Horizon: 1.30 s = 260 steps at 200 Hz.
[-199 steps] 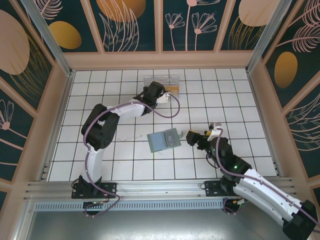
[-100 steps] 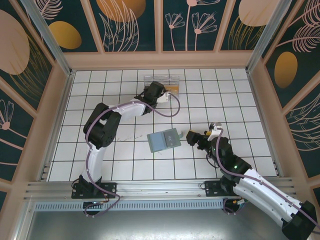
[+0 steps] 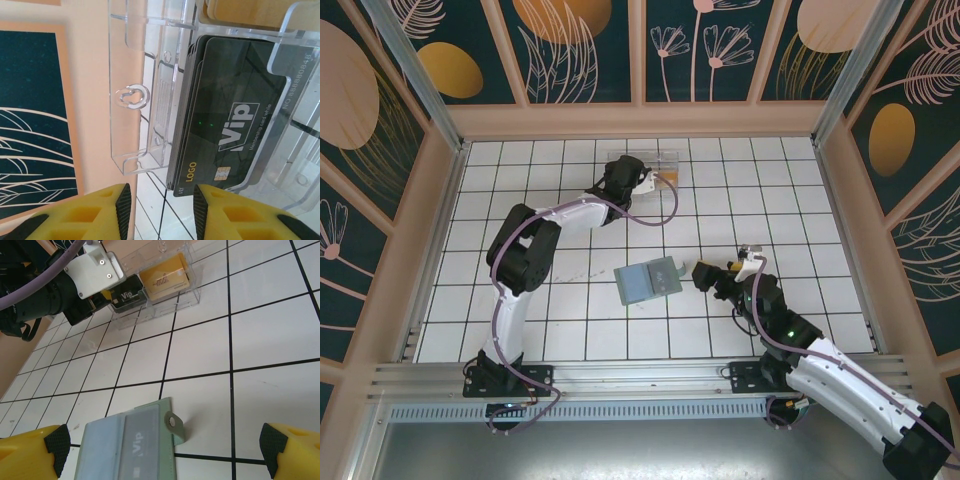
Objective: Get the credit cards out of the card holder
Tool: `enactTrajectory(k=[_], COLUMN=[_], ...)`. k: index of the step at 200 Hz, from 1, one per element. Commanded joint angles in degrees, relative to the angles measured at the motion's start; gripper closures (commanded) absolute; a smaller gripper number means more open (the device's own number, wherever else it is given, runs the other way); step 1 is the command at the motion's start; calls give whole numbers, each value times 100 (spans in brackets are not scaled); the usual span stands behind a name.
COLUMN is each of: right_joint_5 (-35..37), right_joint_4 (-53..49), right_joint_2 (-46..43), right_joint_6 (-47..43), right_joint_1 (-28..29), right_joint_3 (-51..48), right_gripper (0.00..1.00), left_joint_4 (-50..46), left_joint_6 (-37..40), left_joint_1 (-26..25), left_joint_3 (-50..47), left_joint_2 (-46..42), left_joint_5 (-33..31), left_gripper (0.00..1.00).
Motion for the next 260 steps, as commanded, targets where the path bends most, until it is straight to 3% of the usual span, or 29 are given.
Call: enactTrajectory(k=[1, 33, 75, 94, 106, 142, 151, 180, 204, 242, 260], right_joint_5=[-49, -57, -283, -520, -638, -922, -972, -1017, -1080, -1387, -1560], right_joint_4=[193, 213, 304, 418, 431, 390, 408, 439, 461, 525, 540], right_joint_2=[15, 77, 279, 465, 655, 1448, 1651, 2275, 2912, 3972, 4348], right_joint_6=[89, 89, -29, -103, -105, -123, -122, -155, -167, -149, -136], right_joint_1=[-47, -65, -64, -57, -47, 11, 55, 247, 366, 401, 414], right_joint_3=[-69, -63, 15, 54, 134, 571, 673, 950, 1205, 1581, 1758], right_gripper=[1, 1, 1, 6, 10, 26, 33, 40, 43, 43, 44], left_joint_4=[115, -122, -360, -476, -327, 78, 147, 166, -530, -451, -183], left_joint_6=[-226, -926, -2576, -3643, -4357, -6277, -6802, -8481, -9982, -10838, -11415], left_joint_1=[32, 28, 32, 33, 31, 30, 34, 28, 31, 29, 35], left_joint_3=[223, 414, 70, -261, -592, -1736, -2028, -2949, -3538, -4873, -5650], left_joint_2=[94, -125, -998, -1616, -2011, -3260, -3551, -4592, -5250, -6203, -6633], left_joint_5=[-68, 30, 365, 866, 1004, 1311, 1283, 1138, 1300, 2126, 2564], left_gripper=[58, 49, 36, 28, 11, 7, 2, 2, 2, 2, 9])
